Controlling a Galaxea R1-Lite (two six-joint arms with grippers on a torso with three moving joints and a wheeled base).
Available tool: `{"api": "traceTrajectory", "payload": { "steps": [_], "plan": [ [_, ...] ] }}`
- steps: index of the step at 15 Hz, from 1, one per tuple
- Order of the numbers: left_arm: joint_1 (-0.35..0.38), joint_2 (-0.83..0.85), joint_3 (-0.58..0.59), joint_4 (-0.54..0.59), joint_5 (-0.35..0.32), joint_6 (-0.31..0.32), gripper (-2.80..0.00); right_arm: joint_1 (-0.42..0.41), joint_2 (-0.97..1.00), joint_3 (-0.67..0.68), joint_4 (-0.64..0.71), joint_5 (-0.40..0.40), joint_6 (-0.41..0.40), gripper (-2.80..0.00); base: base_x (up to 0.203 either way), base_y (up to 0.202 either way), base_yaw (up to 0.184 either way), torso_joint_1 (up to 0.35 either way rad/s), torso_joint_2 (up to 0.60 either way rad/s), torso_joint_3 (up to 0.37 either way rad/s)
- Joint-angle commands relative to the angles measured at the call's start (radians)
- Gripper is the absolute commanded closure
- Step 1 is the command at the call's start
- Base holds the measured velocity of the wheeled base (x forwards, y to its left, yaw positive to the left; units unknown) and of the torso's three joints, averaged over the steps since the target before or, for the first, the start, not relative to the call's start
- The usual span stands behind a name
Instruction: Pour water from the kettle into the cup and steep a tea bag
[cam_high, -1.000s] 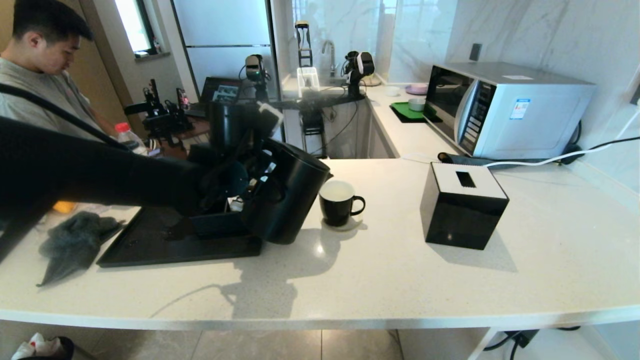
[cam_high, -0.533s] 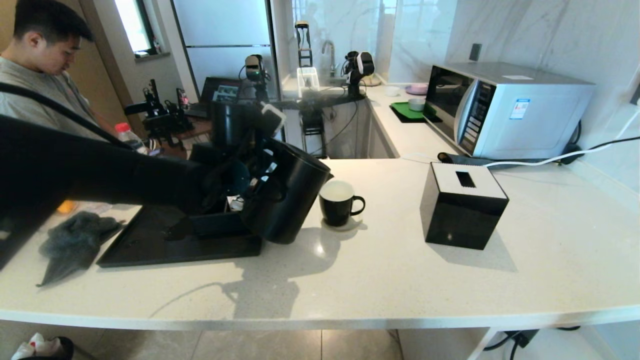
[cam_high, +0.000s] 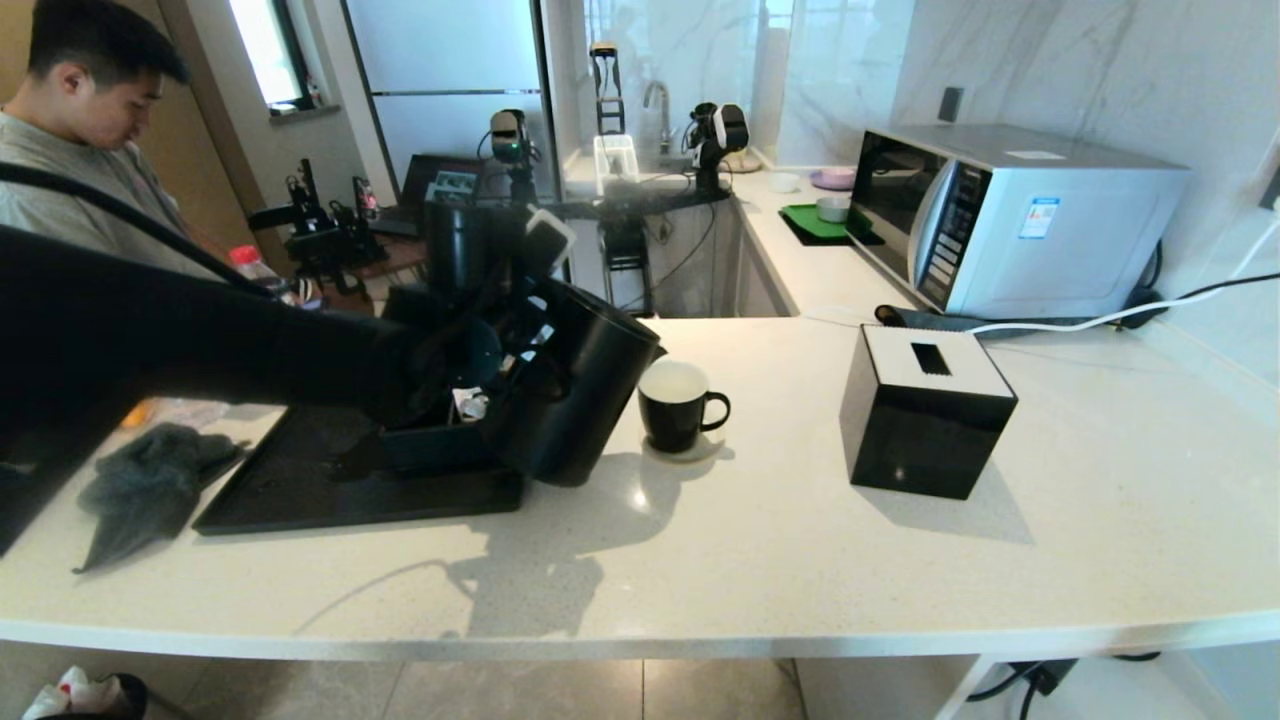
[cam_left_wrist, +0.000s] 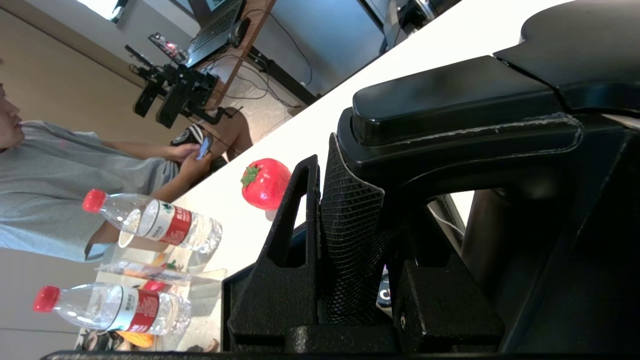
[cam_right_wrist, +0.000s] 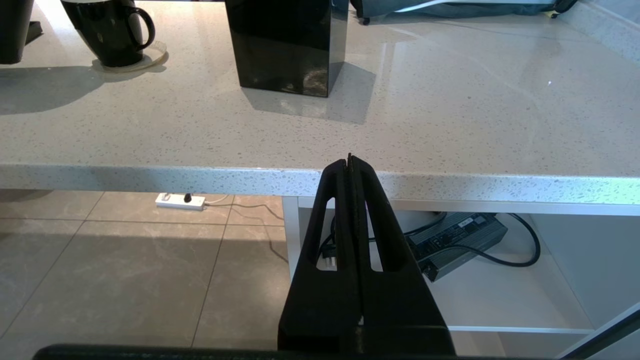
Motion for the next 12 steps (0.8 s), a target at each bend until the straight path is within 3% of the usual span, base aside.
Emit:
{"api": "traceTrajectory", "payload": {
  "steps": [1,12],
  "plan": [
    [0.001,0.009,-0.007,-0.004,0.003,0.003,0.0,0.0,0.001,0.0,0.0,0.001,0.0,0.0,0.0,0.0,0.0,0.0,0.0,0.0],
    [0.038,-0.002,0.002,-0.014,0.001,0.003,0.0,0.0,0.001,0.0,0.0,0.001,0.0,0.0,0.0,0.0,0.0,0.0,0.0,0.0]
  ]
}}
